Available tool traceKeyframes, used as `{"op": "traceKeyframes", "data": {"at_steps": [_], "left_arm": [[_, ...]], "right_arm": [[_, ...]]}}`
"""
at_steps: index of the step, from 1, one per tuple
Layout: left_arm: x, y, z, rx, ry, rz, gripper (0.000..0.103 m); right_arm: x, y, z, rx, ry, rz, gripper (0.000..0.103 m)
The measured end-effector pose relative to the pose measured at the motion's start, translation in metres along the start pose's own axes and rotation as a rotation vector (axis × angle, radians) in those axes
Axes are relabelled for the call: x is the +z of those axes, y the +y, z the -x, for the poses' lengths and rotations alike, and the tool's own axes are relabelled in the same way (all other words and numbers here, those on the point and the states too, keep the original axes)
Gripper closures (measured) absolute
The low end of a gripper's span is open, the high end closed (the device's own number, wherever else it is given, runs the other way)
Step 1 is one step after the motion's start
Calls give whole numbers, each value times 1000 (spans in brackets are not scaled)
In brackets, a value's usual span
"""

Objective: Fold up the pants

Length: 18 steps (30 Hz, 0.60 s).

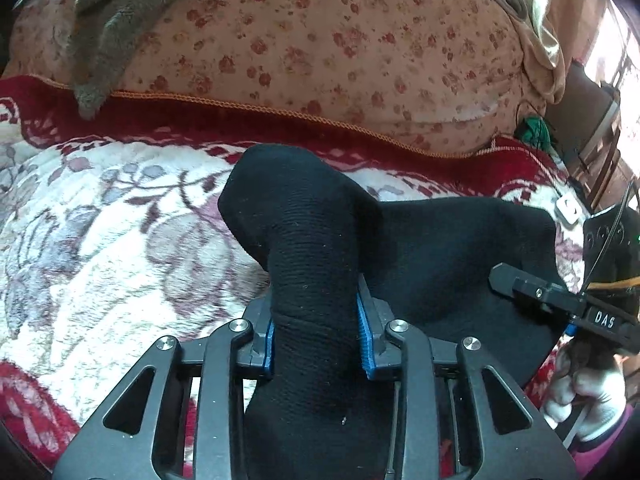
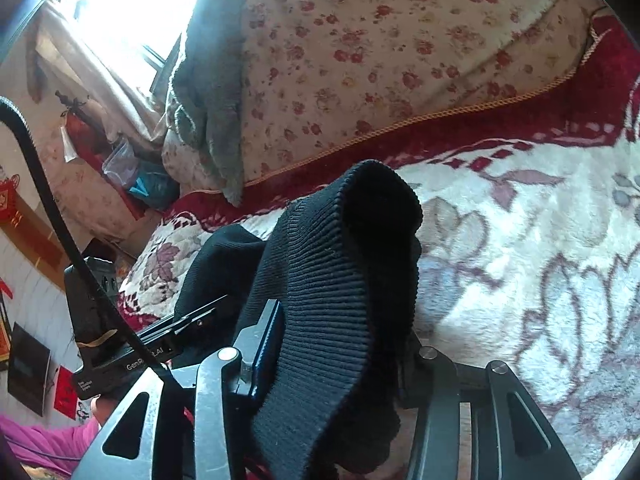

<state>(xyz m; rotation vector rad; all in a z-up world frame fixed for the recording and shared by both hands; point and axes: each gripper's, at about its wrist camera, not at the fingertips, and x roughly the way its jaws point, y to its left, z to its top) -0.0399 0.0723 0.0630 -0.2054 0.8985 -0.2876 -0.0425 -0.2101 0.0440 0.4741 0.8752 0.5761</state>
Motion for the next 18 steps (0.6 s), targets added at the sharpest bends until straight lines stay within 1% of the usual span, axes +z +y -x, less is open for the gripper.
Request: {"op": "traceKeyframes", "data": {"at_steps": [6, 9, 12, 18], "left_arm": [[11, 25, 30, 67, -55, 14, 73], [14, 46, 47, 111, -79, 33, 73], [15, 72, 63, 157, -101, 60, 73], [11, 130, 88, 245, -119, 142, 73]], "right_arm": [[8, 26, -21, 66, 21, 24, 61], [16, 45, -38, 103, 35, 47, 61], [23, 68, -61, 139, 59, 77, 61], [31, 117, -118, 200, 134, 134, 61]]}}
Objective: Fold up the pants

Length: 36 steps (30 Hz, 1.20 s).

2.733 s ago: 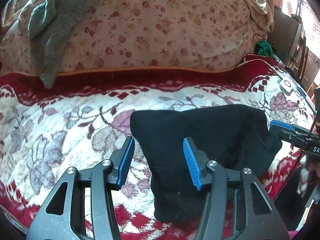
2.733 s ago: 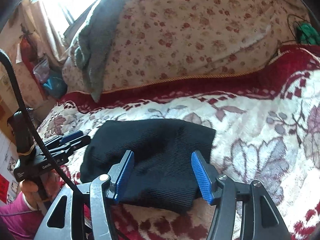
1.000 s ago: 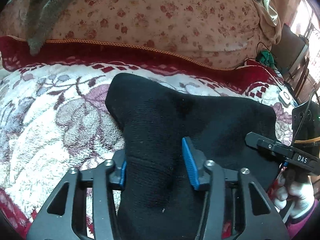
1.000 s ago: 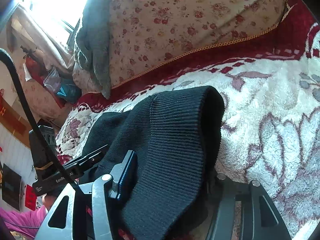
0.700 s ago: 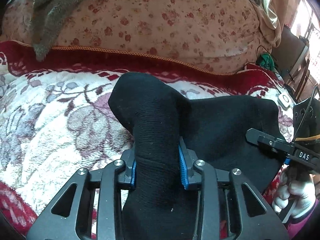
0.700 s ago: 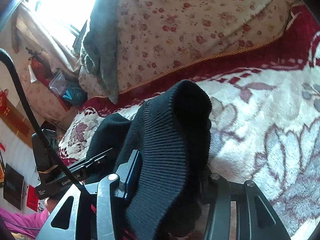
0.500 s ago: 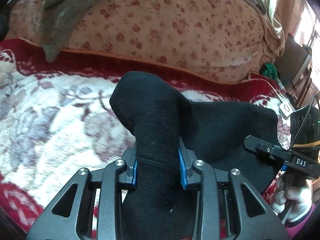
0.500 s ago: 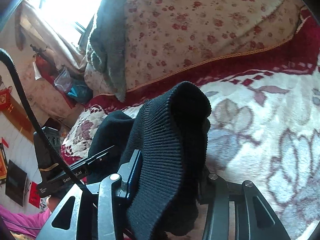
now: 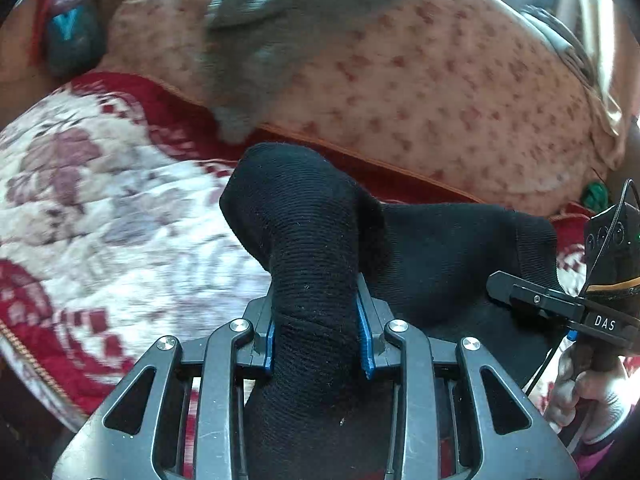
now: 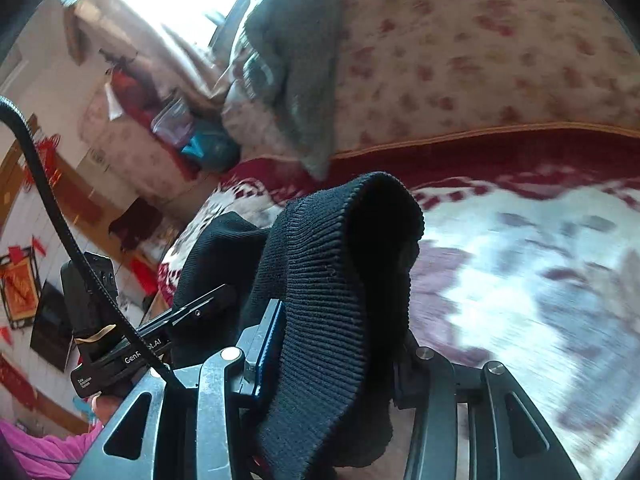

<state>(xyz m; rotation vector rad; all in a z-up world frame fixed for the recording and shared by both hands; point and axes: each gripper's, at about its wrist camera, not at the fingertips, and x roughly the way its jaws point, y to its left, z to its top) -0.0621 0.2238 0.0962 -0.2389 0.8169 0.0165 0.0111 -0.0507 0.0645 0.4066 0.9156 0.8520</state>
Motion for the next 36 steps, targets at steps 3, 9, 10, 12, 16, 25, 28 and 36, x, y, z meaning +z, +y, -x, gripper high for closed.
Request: {"op": "traceKeyframes", "data": {"at_steps": [3, 9, 10, 12, 16, 25, 28, 36], "left_arm": [[-1, 32, 1, 39, 2, 49, 73], [-9, 76, -5, 98, 26, 123, 73], [-10, 84, -8, 105, 35, 137, 73], [-15, 94, -13, 103, 49, 165, 73], [-18, 98, -18, 99, 52, 171, 73], [-20, 102, -29, 117, 78, 197, 54], [-19, 106, -28, 149, 84, 203, 39], [-16, 99, -11, 253, 57, 171, 39]], "right_arm": [[7, 15, -33, 19, 43, 18, 61], [14, 34, -95, 41, 126, 34, 61], [14, 38, -106, 39, 143, 39, 61], [14, 41, -118, 28, 159, 47, 61], [23, 42, -135, 7, 168, 37, 61], [15, 16, -146, -101, 201, 3, 38], [16, 18, -140, -122, 201, 18, 38], [24, 40, -99, -233, 113, 110, 38]]}}
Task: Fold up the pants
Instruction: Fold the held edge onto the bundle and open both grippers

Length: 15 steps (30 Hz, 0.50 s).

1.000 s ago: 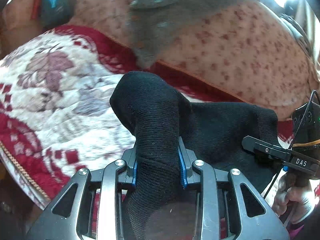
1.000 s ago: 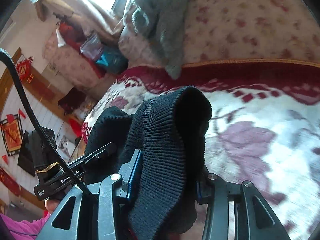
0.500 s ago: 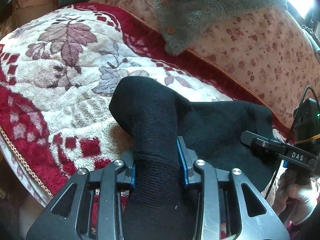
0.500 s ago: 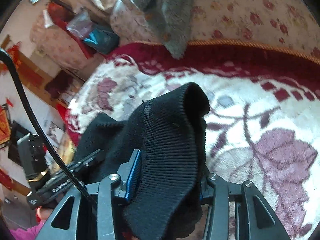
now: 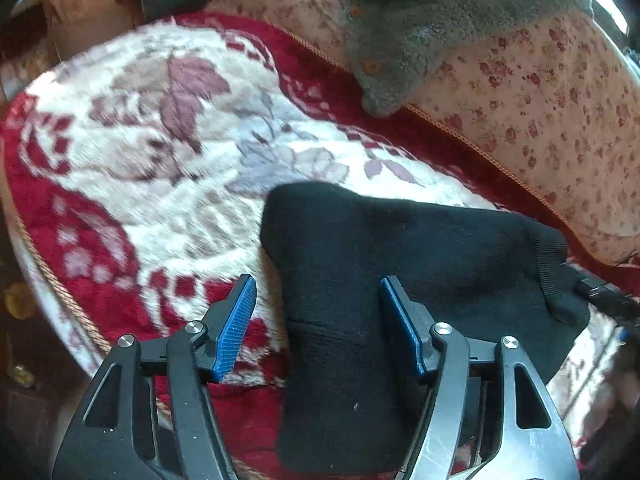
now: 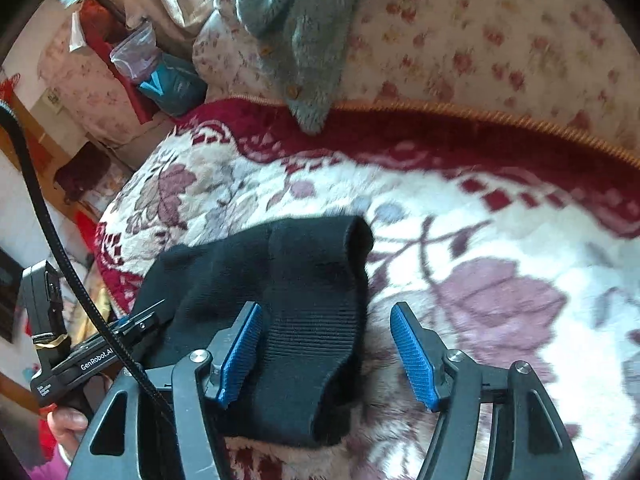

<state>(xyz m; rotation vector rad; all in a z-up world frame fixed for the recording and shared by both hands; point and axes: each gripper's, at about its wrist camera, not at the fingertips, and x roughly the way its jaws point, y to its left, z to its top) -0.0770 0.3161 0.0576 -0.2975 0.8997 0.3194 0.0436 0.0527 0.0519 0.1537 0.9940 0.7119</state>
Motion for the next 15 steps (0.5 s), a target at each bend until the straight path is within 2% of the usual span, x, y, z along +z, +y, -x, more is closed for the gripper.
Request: {"op": "traceKeyframes", "data": {"at_steps": [7, 12, 15], "left_arm": [[-3, -10, 24, 58, -87, -42, 39], [-8, -17, 33, 65, -105, -57, 39], [-12, -21, 37, 69, -110, -62, 39]], "right_arm": [[1, 31, 32, -46, -86, 100, 38], [-9, 48, 32, -56, -109, 135, 38], [-17, 52, 27, -54, -94, 133, 38]]}}
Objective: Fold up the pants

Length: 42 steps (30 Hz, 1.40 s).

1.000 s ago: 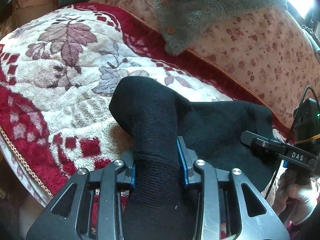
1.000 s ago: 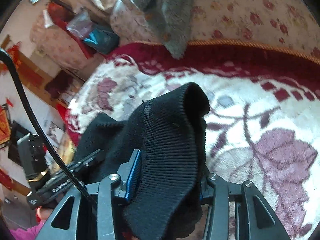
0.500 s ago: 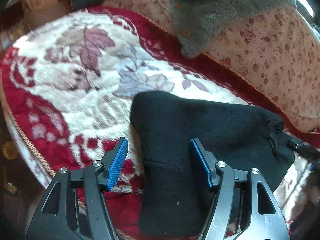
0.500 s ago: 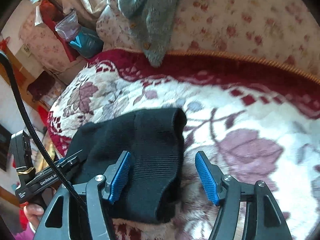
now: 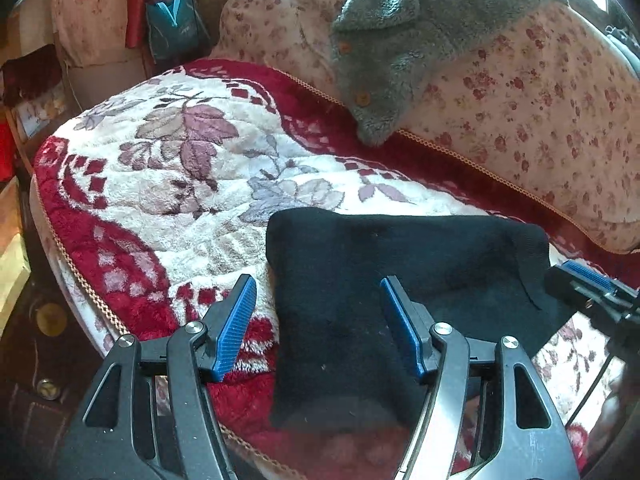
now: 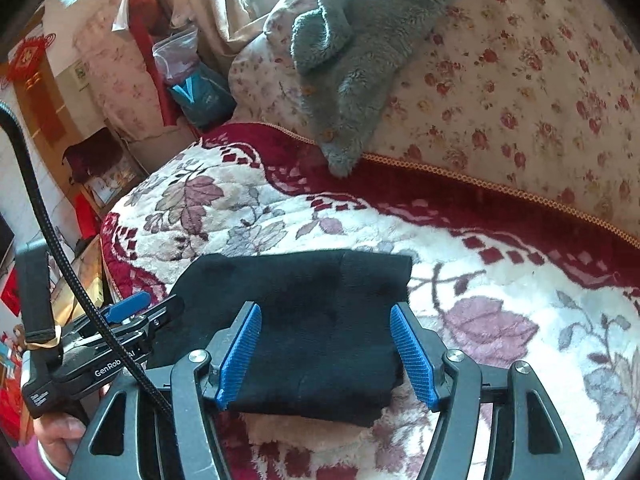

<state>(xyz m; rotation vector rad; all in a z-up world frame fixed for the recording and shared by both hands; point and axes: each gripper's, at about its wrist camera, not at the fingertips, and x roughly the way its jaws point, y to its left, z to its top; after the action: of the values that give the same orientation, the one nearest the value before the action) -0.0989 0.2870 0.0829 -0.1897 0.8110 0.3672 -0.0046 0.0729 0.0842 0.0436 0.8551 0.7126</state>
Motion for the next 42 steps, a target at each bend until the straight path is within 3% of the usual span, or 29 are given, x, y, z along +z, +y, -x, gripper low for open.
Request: {"op": "traceKeyframes", "data": {"at_steps": [42], "left_arm": [[-23, -15, 17, 21, 23, -1, 39]], "right_arm": [[-29, 27, 2, 24, 43, 54, 37]]}}
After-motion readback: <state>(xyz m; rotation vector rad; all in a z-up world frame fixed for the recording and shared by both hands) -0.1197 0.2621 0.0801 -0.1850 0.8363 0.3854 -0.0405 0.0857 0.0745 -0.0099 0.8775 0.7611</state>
